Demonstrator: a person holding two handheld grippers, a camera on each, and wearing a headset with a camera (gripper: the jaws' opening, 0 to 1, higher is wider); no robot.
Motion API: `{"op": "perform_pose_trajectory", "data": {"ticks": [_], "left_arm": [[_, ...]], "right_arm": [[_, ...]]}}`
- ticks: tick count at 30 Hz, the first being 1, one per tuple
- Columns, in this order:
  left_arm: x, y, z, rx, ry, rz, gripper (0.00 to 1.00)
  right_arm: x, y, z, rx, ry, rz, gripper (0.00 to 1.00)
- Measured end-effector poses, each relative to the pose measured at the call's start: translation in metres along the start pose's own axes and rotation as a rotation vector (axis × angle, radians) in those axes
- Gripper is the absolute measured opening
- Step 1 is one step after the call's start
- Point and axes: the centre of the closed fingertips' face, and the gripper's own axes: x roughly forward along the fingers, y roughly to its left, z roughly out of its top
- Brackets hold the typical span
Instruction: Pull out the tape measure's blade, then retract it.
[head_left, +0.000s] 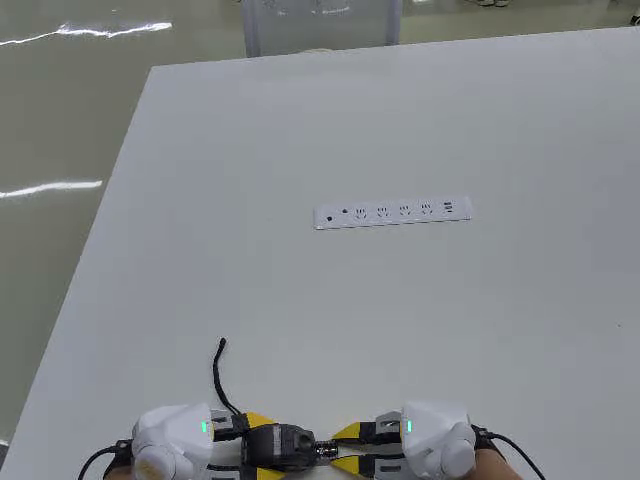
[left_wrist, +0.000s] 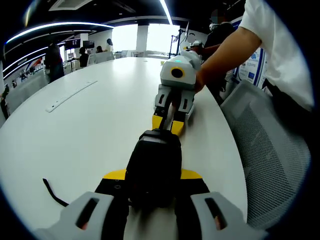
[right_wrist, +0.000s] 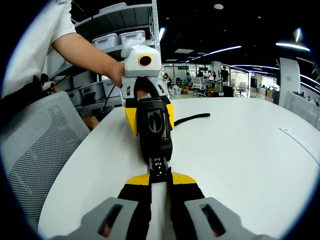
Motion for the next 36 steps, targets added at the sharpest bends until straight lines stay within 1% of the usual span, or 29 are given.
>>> {"op": "perform_pose_trajectory", "data": {"ticks": [18,24,36], "left_arm": [[0.000,-0.001,-0.001,0.008,0.011,0.000,0.31],[0.001,-0.001,0.000,0.010,0.013,-0.005,0.31],[0.001,-0.001,0.000,0.015,0.017,-0.006,0.31]], "right_arm": [[-0.016,-0.001,-0.007,0.000,0.007,-0.012,0.11],[-0.025,-0.001,-0.010,0.012,0.005,-0.017,0.11],[-0.036,-0.001,-0.014,0.020,0.010,-0.025,0.10]]}}
